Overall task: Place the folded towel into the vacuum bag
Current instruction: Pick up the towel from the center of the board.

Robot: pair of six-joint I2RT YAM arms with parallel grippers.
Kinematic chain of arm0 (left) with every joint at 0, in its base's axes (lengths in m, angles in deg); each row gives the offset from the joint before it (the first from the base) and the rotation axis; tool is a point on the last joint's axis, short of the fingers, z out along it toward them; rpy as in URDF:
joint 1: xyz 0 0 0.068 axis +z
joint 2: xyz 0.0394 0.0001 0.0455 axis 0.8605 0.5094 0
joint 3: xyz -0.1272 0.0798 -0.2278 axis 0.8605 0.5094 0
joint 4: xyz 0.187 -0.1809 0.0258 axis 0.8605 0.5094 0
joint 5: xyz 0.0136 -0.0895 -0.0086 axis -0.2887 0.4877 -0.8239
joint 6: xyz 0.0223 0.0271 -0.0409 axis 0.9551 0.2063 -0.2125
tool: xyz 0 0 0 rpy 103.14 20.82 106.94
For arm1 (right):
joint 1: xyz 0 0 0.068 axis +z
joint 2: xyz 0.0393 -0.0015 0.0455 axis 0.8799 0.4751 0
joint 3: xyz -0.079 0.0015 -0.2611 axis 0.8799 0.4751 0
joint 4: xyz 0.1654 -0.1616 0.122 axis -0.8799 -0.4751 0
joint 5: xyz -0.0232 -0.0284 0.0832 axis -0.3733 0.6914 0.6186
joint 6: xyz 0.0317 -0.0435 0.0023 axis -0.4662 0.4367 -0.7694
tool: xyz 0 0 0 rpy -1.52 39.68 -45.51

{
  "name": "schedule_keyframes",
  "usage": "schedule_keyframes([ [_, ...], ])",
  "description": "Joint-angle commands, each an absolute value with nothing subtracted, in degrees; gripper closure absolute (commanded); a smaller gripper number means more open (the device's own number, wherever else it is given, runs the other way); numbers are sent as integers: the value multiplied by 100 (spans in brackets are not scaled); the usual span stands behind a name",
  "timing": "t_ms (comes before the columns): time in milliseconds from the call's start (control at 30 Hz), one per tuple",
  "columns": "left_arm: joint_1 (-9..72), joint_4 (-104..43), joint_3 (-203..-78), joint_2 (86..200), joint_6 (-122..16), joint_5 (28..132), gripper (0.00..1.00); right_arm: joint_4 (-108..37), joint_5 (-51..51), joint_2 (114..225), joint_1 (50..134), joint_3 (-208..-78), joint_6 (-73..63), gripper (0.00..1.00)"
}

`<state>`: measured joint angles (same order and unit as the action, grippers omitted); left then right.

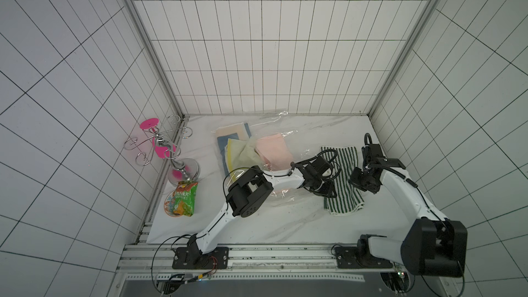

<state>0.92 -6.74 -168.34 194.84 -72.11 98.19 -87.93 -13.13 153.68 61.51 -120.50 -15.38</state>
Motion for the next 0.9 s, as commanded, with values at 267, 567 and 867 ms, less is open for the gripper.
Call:
schedule_keyframes([
  [267, 134, -880, -16565, 19778, -7357, 9691, 67, -8731, -493, 15302, 8003, -12162, -1963, 100],
  [567, 572, -1816, -15271, 18747, -7904, 9769, 67, -7539, 560, 14962, 7427, -10712, -2329, 100],
  [867, 559, -1598, -15541, 18301, -7854, 9806, 67, -7494, 733, 15026, 7053, -10542, -2151, 100],
])
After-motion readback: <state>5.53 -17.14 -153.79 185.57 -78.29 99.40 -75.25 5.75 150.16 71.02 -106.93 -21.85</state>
